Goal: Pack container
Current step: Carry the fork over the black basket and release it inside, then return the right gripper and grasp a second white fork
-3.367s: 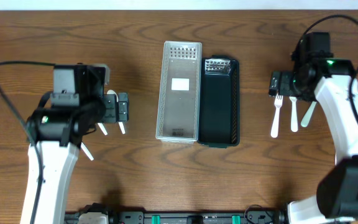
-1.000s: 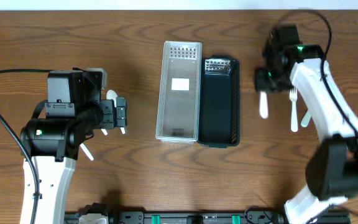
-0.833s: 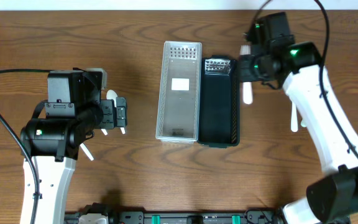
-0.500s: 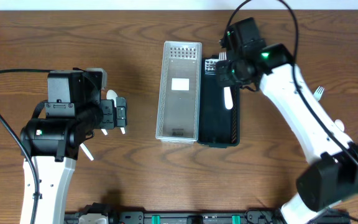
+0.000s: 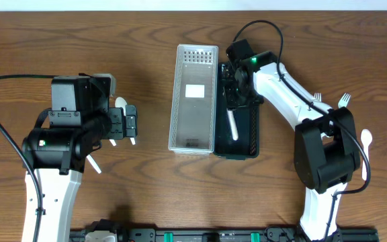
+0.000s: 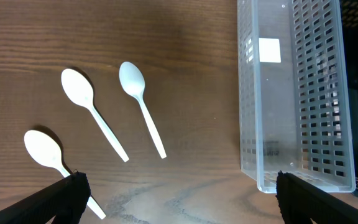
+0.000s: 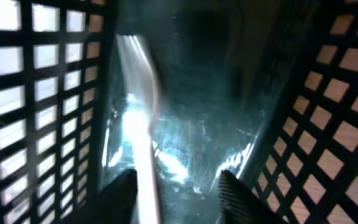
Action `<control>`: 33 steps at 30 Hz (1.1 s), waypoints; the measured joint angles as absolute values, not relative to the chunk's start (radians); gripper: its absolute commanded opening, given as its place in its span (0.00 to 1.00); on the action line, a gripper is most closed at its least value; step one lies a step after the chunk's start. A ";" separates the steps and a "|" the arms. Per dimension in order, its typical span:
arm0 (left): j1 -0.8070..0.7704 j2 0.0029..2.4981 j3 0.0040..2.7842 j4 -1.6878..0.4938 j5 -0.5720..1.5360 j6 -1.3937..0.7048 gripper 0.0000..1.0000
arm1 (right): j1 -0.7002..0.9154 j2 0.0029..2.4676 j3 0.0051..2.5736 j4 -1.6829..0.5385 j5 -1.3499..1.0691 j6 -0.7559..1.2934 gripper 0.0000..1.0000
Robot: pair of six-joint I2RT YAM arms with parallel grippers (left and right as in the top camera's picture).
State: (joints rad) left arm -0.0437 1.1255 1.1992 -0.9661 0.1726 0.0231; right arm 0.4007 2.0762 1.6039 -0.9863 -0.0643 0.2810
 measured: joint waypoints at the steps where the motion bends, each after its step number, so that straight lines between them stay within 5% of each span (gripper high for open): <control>1: -0.044 1.126 1.199 -0.966 0.173 0.023 0.98 | 0.402 2.076 1.605 -0.992 -0.064 0.280 0.48; 6: -0.044 1.126 1.199 -0.971 0.173 0.023 0.98 | 0.398 2.046 1.623 -1.053 -0.060 0.274 0.50; 7: -0.044 1.126 1.199 -0.971 0.173 0.023 0.98 | 0.393 2.026 1.634 -1.060 -0.056 0.275 0.62; 8: -0.044 1.126 1.199 -0.971 0.173 0.023 0.98 | 0.384 1.995 1.649 -1.066 -0.051 0.275 0.96; 9: -0.044 1.126 1.199 -0.972 0.173 0.023 0.98 | 0.370 1.961 1.665 -1.066 -0.045 0.274 0.99; 19: -0.044 1.126 1.199 -0.974 0.173 0.023 0.98 | -0.026 1.593 1.778 -1.086 0.015 0.234 0.99; 33: -0.044 1.126 1.199 -0.984 0.172 0.023 0.98 | -0.168 1.953 1.457 -0.955 0.019 0.140 0.98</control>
